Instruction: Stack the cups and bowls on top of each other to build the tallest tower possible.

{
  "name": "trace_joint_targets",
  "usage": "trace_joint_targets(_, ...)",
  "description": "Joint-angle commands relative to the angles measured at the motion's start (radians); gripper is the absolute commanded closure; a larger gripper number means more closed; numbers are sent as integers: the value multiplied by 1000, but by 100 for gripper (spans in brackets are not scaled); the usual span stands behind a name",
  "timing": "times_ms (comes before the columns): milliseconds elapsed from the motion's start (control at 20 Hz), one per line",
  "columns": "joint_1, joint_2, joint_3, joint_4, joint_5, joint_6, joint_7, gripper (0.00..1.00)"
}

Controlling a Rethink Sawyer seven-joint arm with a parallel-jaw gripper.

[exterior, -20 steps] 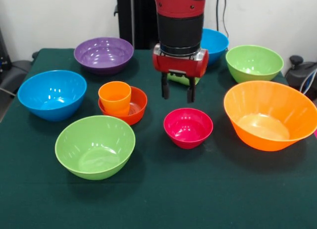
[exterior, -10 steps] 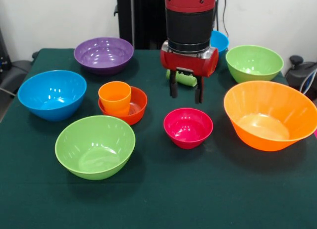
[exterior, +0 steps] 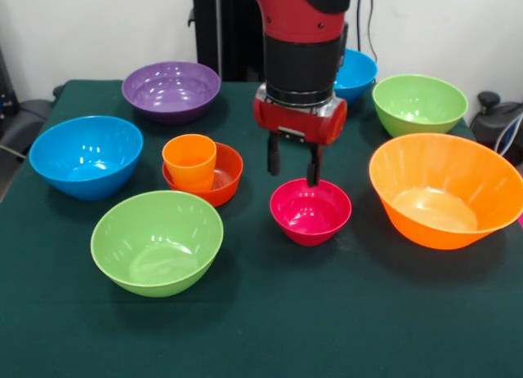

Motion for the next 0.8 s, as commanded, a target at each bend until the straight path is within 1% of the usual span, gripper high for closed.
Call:
trace_joint_targets(50, 15, 105, 17, -69, 11, -82, 164, 0)
trace_joint_targets(550, -10, 152, 41, -89, 21, -136, 152, 0)
trace_joint_targets(800, -12, 169, 58, -67, 29, -182, 167, 0)
